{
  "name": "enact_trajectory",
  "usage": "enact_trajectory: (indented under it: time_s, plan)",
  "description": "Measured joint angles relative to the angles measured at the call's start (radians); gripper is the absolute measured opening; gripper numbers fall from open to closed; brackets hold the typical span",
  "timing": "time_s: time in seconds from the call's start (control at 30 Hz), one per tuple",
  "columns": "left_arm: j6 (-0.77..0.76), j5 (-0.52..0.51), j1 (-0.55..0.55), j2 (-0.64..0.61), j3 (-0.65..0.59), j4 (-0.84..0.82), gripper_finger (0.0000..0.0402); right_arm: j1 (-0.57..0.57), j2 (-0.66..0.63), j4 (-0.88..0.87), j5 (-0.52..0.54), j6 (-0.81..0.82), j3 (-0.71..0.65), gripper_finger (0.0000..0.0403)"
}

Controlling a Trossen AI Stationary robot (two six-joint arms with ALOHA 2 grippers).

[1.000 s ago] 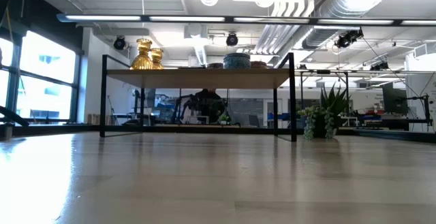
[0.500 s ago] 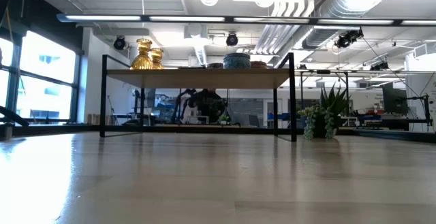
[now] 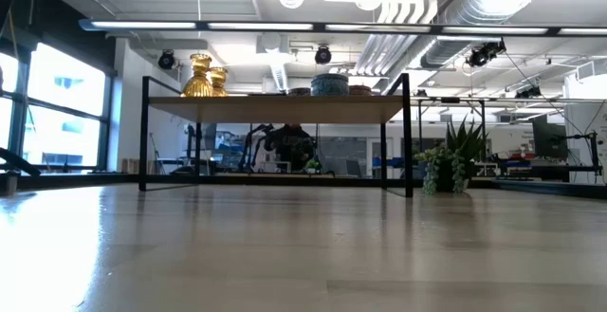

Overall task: Pick & Place candle stick holders
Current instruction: Put the yellow glass candle holder on the shelf

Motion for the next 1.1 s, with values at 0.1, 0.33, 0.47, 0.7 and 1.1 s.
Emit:
enact_trajectory:
  time_s: [0.1,0.33,0.47,0.7,1.1]
  plan:
    - [0.007,-0.037,0.000,-0.018,0.000,-0.033,0.0134,0.000,0.000,0.000,0.000,0.000,0.000,0.0008]
    - [-0.004,-0.103,0.000,-0.039,0.001,-0.130,0.0134,0.000,0.000,0.000,0.000,0.000,0.000,0.0006]
    - [0.000,-0.153,0.000,-0.039,0.001,-0.140,0.0134,0.000,0.000,0.000,0.000,0.000,0.000,0.0005]
    - [0.000,-0.119,-0.001,-0.039,0.001,-0.144,0.0134,0.000,0.000,0.000,0.000,0.000,0.000,0.0005]
    - [0.005,-0.087,0.000,-0.039,0.001,-0.174,0.0134,0.000,0.000,0.000,0.000,0.000,0.000,0.0005]
